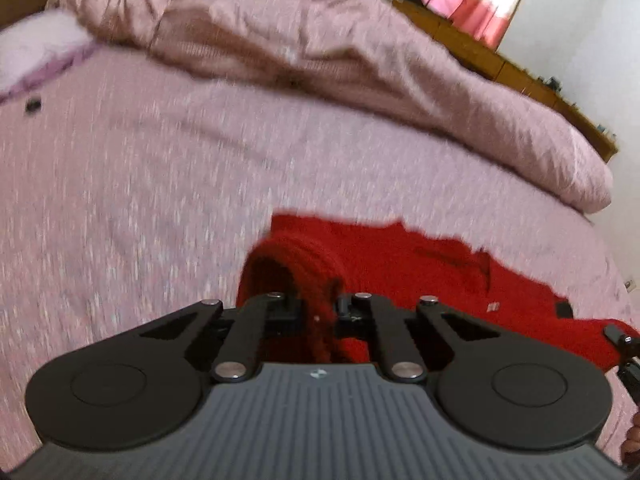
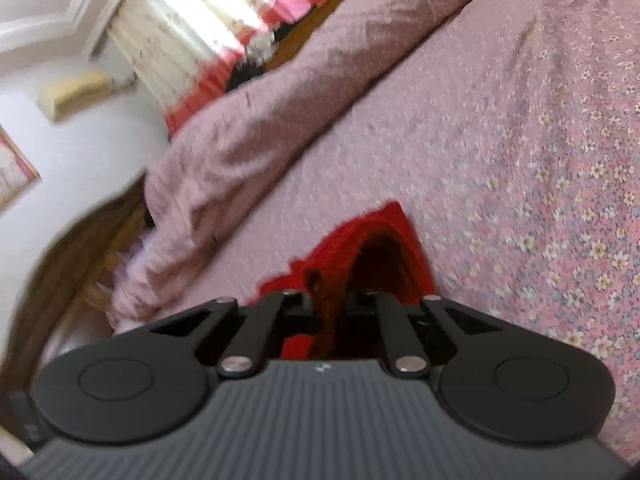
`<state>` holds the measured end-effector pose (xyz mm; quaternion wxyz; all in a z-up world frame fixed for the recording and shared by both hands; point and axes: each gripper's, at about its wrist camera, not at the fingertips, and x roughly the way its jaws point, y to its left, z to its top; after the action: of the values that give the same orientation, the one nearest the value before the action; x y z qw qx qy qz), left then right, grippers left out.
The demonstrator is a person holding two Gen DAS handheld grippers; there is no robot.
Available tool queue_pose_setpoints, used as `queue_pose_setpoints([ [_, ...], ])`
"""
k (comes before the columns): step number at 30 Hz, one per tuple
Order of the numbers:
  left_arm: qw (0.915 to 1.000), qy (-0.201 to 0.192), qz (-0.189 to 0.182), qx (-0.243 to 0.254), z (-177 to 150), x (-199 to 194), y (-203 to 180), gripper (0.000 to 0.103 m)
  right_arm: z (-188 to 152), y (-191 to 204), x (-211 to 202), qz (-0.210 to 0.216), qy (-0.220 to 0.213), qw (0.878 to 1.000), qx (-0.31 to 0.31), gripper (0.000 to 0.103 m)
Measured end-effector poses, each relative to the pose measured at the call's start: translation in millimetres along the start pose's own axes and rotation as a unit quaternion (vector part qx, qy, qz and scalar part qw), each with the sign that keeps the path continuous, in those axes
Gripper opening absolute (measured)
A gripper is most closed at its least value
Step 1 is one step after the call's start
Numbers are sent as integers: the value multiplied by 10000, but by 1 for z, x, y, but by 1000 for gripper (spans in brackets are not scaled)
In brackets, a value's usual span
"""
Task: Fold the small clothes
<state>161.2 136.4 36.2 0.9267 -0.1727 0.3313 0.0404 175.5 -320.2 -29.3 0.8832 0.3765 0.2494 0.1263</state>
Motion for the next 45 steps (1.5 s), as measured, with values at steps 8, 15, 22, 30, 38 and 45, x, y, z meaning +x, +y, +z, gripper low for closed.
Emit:
queue_pose_setpoints([
  [8,9993,-348,50,-115,45,21,-12,11,24,20,16,260,-492,9981,271,9],
  [15,9987,-88,495,54,60,89,-21,11,35,17,65,-143,-510,9985,144,9],
  [22,9955,197,706,602,45,123,-20,13,25,-6,109,-955,-66,9954,71,11],
  [30,9948,92,515,868,52,97,-31,31,23,7,95,-831,-189,9963,-143,42],
  [38,9888,-469,665,1251,49,54,-49,80,18,31,64,-775,-449,9940,-623,61],
  [45,9885,-242,875,1209,21,35,-51,80,-7,40,33,-920,-474,9901,-946,61],
])
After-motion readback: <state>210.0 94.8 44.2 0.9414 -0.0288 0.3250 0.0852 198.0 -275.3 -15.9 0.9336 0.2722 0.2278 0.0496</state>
